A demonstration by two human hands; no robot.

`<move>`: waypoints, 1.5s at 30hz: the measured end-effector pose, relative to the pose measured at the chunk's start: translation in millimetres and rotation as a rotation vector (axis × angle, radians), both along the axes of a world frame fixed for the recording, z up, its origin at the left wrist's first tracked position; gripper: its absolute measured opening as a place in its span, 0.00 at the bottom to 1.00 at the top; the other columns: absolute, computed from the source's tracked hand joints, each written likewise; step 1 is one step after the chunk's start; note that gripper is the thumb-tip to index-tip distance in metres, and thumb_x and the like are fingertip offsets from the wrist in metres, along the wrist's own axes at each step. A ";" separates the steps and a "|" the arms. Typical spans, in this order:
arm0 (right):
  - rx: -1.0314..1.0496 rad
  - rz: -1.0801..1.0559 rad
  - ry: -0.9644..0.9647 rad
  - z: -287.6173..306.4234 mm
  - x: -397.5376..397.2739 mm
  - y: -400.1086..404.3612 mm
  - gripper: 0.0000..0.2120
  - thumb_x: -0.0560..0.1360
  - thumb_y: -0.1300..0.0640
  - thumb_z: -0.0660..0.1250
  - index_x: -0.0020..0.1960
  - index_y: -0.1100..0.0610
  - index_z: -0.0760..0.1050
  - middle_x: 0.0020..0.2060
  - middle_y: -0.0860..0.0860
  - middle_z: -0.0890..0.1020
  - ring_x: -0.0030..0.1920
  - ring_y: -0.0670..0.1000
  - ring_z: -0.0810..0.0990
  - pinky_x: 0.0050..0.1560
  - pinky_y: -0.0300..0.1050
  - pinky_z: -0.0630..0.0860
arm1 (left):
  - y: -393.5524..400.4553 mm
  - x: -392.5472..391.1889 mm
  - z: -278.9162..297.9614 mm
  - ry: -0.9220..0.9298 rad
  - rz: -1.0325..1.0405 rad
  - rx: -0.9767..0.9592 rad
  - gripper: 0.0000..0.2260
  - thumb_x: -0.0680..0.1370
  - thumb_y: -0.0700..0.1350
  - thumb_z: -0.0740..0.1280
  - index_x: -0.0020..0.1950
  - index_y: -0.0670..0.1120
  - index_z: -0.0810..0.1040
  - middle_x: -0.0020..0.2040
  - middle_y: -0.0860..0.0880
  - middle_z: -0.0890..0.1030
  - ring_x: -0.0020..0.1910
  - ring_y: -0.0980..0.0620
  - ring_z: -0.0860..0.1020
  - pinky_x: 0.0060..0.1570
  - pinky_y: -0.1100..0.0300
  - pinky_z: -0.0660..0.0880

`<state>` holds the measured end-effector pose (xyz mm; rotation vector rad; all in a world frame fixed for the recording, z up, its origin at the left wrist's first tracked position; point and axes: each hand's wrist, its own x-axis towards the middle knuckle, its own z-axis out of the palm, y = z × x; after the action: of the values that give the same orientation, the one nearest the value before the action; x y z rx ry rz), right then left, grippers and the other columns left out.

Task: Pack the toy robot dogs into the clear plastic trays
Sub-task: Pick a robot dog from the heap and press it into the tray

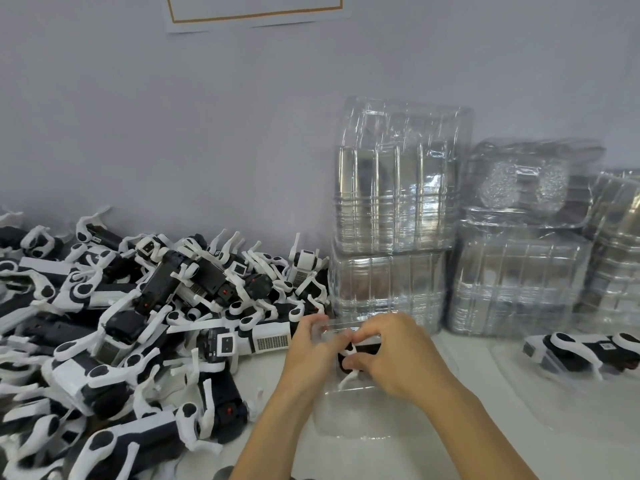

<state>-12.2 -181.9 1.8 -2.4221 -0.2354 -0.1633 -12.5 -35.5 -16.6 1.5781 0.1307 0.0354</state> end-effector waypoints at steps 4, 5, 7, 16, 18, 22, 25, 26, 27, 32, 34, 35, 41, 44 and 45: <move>-0.061 0.124 0.041 9.8 -0.6 -6.4 0.12 0.67 0.42 0.78 0.39 0.26 0.78 0.42 0.35 0.82 0.50 0.42 0.78 0.59 0.48 0.74 | 2.0 0.4 -1.7 -0.001 0.019 0.015 0.17 0.78 0.37 0.71 0.62 0.51 0.73 0.63 0.54 0.76 0.62 0.54 0.77 0.60 0.57 0.75; -0.067 0.129 0.045 11.8 0.1 -10.9 0.10 0.68 0.44 0.78 0.40 0.29 0.79 0.43 0.35 0.83 0.50 0.41 0.79 0.59 0.49 0.75 | 2.9 1.0 -2.3 -0.005 0.025 0.023 0.16 0.78 0.38 0.71 0.61 0.52 0.73 0.62 0.55 0.77 0.60 0.57 0.77 0.56 0.60 0.74; -0.035 0.050 0.033 14.8 3.2 -26.9 0.10 0.70 0.48 0.78 0.50 0.38 0.83 0.53 0.37 0.83 0.57 0.43 0.79 0.64 0.50 0.75 | 3.0 2.4 -3.0 -0.008 0.032 0.029 0.16 0.78 0.39 0.72 0.61 0.53 0.74 0.61 0.57 0.77 0.56 0.62 0.75 0.50 0.63 0.71; 0.040 -0.139 0.044 10.6 9.7 -66.5 0.08 0.68 0.50 0.80 0.45 0.43 0.85 0.52 0.41 0.81 0.52 0.45 0.77 0.61 0.49 0.74 | 3.6 6.2 -7.5 0.009 0.020 0.029 0.17 0.77 0.40 0.73 0.63 0.52 0.74 0.64 0.57 0.76 0.60 0.58 0.76 0.59 0.58 0.72; 0.040 -0.175 0.028 7.9 10.3 -62.7 0.07 0.69 0.50 0.80 0.42 0.41 0.83 0.51 0.39 0.81 0.53 0.45 0.78 0.58 0.48 0.75 | 4.0 5.8 -7.0 0.014 0.012 0.033 0.18 0.77 0.41 0.73 0.64 0.52 0.74 0.65 0.56 0.76 0.64 0.53 0.75 0.67 0.51 0.72; 0.071 -0.226 -0.027 -1.3 10.0 -55.5 0.13 0.70 0.55 0.78 0.37 0.40 0.79 0.47 0.38 0.79 0.50 0.45 0.78 0.49 0.43 0.71 | 3.6 5.5 -6.8 0.009 0.020 0.035 0.19 0.77 0.41 0.74 0.65 0.51 0.74 0.66 0.55 0.76 0.66 0.51 0.74 0.69 0.50 0.71; 0.072 -0.207 0.006 -1.4 10.0 -56.8 0.12 0.70 0.54 0.79 0.36 0.40 0.79 0.49 0.38 0.78 0.51 0.46 0.78 0.51 0.46 0.73 | 3.5 5.5 -7.5 0.007 0.023 0.041 0.18 0.77 0.41 0.74 0.64 0.52 0.74 0.66 0.55 0.76 0.66 0.51 0.74 0.68 0.51 0.71; 0.074 -0.194 0.023 -0.1 10.2 -58.3 0.12 0.70 0.54 0.79 0.37 0.41 0.79 0.50 0.38 0.78 0.52 0.46 0.78 0.54 0.47 0.73 | 3.4 5.3 -7.3 0.006 0.022 0.043 0.18 0.77 0.41 0.73 0.64 0.53 0.74 0.66 0.55 0.76 0.66 0.51 0.73 0.68 0.51 0.71; 0.075 -0.184 0.033 1.1 10.3 -59.7 0.11 0.69 0.53 0.79 0.37 0.41 0.79 0.50 0.38 0.78 0.53 0.46 0.78 0.56 0.47 0.73 | 3.4 4.9 -7.0 0.006 0.022 0.042 0.18 0.77 0.41 0.73 0.64 0.53 0.74 0.67 0.55 0.76 0.66 0.51 0.73 0.68 0.50 0.71; 0.039 -0.172 0.047 6.8 9.3 -59.3 0.09 0.70 0.51 0.79 0.39 0.41 0.79 0.54 0.39 0.78 0.57 0.47 0.78 0.59 0.47 0.73 | 2.8 5.7 -7.3 0.005 0.032 0.033 0.18 0.77 0.40 0.73 0.64 0.52 0.74 0.67 0.55 0.76 0.67 0.51 0.74 0.68 0.50 0.72; 0.025 -0.154 0.075 9.9 8.4 -61.3 0.07 0.70 0.50 0.79 0.41 0.42 0.82 0.57 0.42 0.79 0.60 0.48 0.77 0.64 0.50 0.72 | 2.8 5.6 -7.6 0.005 0.037 0.020 0.17 0.77 0.40 0.73 0.63 0.52 0.75 0.66 0.55 0.76 0.64 0.52 0.75 0.64 0.54 0.74; 0.012 -0.144 0.086 11.5 7.9 -62.7 0.06 0.70 0.50 0.79 0.44 0.42 0.83 0.59 0.43 0.79 0.62 0.48 0.76 0.67 0.51 0.71 | 2.8 5.4 -7.5 0.001 0.037 0.021 0.17 0.77 0.39 0.73 0.63 0.52 0.75 0.65 0.55 0.76 0.62 0.55 0.76 0.59 0.59 0.74; -0.070 -0.104 0.096 17.4 3.4 -64.4 0.15 0.72 0.56 0.78 0.57 0.44 0.83 0.53 0.40 0.82 0.61 0.47 0.78 0.66 0.47 0.72 | 2.5 6.5 -8.9 -0.004 0.039 0.014 0.16 0.77 0.40 0.73 0.62 0.52 0.75 0.64 0.56 0.77 0.61 0.56 0.75 0.58 0.59 0.72; -0.071 -0.115 0.108 19.4 1.5 -64.7 0.15 0.70 0.57 0.79 0.53 0.43 0.84 0.46 0.38 0.82 0.55 0.45 0.78 0.62 0.45 0.74 | 2.5 7.0 -10.3 -0.006 0.040 0.020 0.15 0.77 0.41 0.73 0.60 0.54 0.75 0.63 0.57 0.77 0.60 0.59 0.75 0.54 0.61 0.69; -0.071 -0.122 0.104 19.5 1.1 -64.7 0.14 0.70 0.57 0.80 0.51 0.43 0.84 0.45 0.38 0.82 0.53 0.44 0.79 0.60 0.44 0.74 | 2.6 7.5 -10.9 -0.003 0.042 0.015 0.15 0.77 0.41 0.73 0.61 0.54 0.76 0.63 0.57 0.77 0.61 0.57 0.75 0.56 0.60 0.68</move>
<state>-11.1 -246.6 21.3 -2.5080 -0.0474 -0.0839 -4.9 -32.9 -27.5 1.5897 0.1622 0.0717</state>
